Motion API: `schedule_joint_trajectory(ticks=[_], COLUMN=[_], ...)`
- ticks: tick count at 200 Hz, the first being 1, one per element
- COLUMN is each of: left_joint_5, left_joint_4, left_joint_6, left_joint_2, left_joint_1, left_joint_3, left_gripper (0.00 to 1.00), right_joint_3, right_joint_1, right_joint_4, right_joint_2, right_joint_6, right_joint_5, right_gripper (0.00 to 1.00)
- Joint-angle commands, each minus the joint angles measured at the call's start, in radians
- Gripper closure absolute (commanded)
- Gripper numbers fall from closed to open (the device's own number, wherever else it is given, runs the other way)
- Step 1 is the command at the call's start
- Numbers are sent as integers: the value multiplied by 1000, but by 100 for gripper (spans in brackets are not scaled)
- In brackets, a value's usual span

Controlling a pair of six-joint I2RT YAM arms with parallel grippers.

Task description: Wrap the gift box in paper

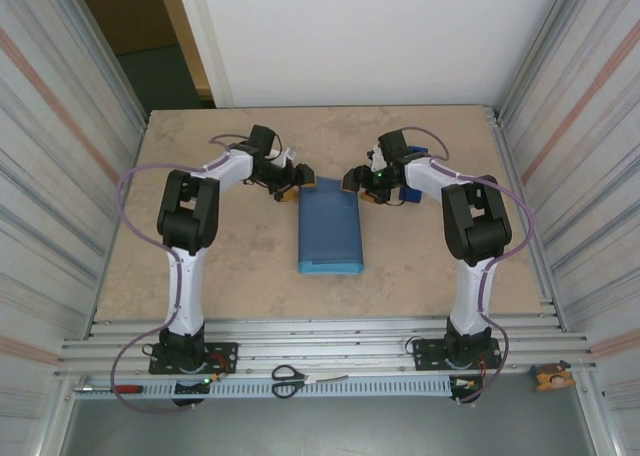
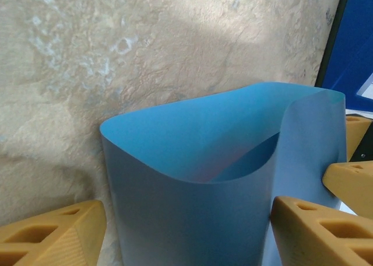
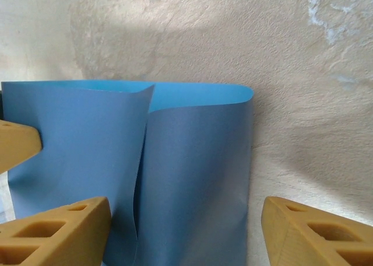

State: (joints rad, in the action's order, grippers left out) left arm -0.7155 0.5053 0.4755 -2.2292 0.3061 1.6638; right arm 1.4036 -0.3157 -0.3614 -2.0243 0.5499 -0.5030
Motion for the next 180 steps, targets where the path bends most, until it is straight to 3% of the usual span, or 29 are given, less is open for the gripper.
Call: schedule_joint_trajectory(ticks=[1,63,132,146,180], left_joint_5=[-33,-39,-15,-17,2], left_joint_4=[14,-8,-14,-19,-13], left_joint_6=[-2,5,3,2,2], left_joint_2=[-24,-11,2,6,24], left_joint_1=[13,14,20,20,20], left_joint_3=[3,-2,-43,-44,-31], left_gripper=[30,38,43,48,41], right_joint_3=[17,33,59,64,94], right_joint_1=[-12,-10,-25,-23,-20], right_joint_4=[-59,-72,-159,-157,-168], right_joint_2=[-23,-30,-33,-34,-28], right_joint_6=[2,-6,-60,-62,-68], right_joint_5=[-19,-38,38,37,31], right_gripper=[36,43,44,45,44])
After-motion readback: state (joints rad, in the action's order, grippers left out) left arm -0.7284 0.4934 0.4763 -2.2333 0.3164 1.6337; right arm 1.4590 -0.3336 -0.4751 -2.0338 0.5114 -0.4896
